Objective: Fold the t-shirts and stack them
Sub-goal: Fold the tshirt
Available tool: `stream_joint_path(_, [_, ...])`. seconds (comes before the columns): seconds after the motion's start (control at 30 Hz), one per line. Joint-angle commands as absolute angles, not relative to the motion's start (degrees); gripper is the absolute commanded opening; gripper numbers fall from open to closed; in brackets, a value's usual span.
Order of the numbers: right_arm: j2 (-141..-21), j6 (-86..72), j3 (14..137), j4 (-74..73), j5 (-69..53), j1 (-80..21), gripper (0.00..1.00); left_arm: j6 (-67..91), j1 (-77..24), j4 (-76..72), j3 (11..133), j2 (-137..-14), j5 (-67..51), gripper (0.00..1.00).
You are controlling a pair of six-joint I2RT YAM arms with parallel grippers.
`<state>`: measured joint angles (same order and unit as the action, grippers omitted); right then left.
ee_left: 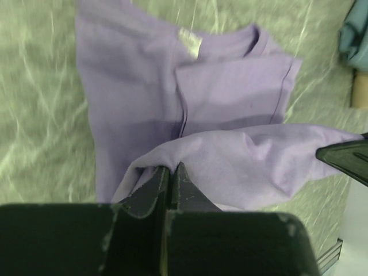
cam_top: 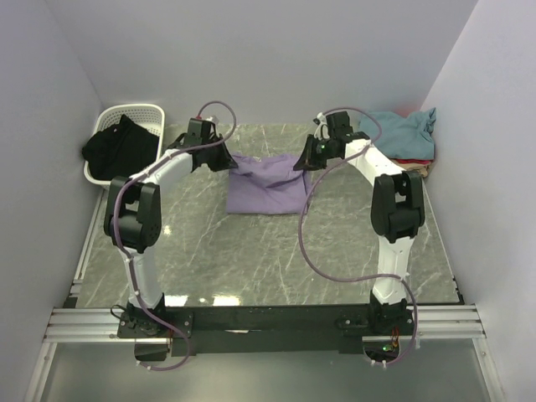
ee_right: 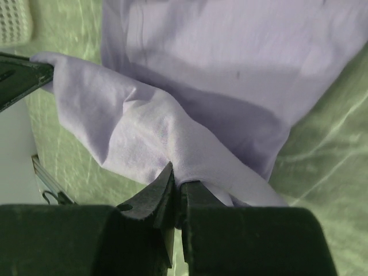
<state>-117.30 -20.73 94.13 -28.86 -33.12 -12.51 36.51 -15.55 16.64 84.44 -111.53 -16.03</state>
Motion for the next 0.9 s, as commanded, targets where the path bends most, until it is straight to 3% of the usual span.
stream_joint_path(0.0, [-120.67, -20.39, 100.63, -29.0, -34.45, -10.9, 0.08, 34.45, -13.89, 13.88, 91.31, -114.51, -18.72, 0.01])
stream_joint_path(0.53, [-129.55, -22.67, 108.19, -23.64, -35.6, -8.0, 0.11, 34.72, -11.34, 9.41, 95.89, -121.9, -23.11, 0.01])
stream_joint_path(0.57, [-130.07, -22.85, 108.63, -23.47, -35.86, -8.0, 0.19, 34.8, -11.08, 9.14, 96.15, -122.51, -23.55, 0.01])
stream_joint_path(0.63, [-131.57, -23.38, 109.94, -22.68, -35.77, -7.91, 0.22, 34.72, -10.81, 8.79, 96.94, -123.22, -23.82, 0.01])
stream_joint_path(0.7, [-133.32, -23.99, 111.26, -21.37, -36.56, -7.65, 0.52, 34.8, -10.37, 8.0, 97.29, -124.01, -24.17, 0.01])
stream_joint_path(0.73, [-133.68, -24.26, 111.53, -20.75, -36.56, -7.56, 0.63, 35.07, -10.2, 6.78, 97.47, -124.27, -24.43, 0.13])
stream_joint_path(0.77, [-133.86, -24.61, 111.27, -19.7, -36.56, -7.47, 0.7, 35.33, -9.76, 6.07, 97.64, -124.8, -24.52, 0.34])
stream_joint_path(0.83, [-133.51, -25.31, 110.3, -16.44, -36.13, -7.3, 0.75, 35.94, -9.23, 3.8, 97.91, -125.07, -25.4, 0.7])
stream_joint_path(0.87, [-133.16, -25.31, 110.13, -15.83, -35.86, -7.38, 0.84, 36.03, -8.79, 3.08, 97.91, -124.81, -24.88, 0.87])
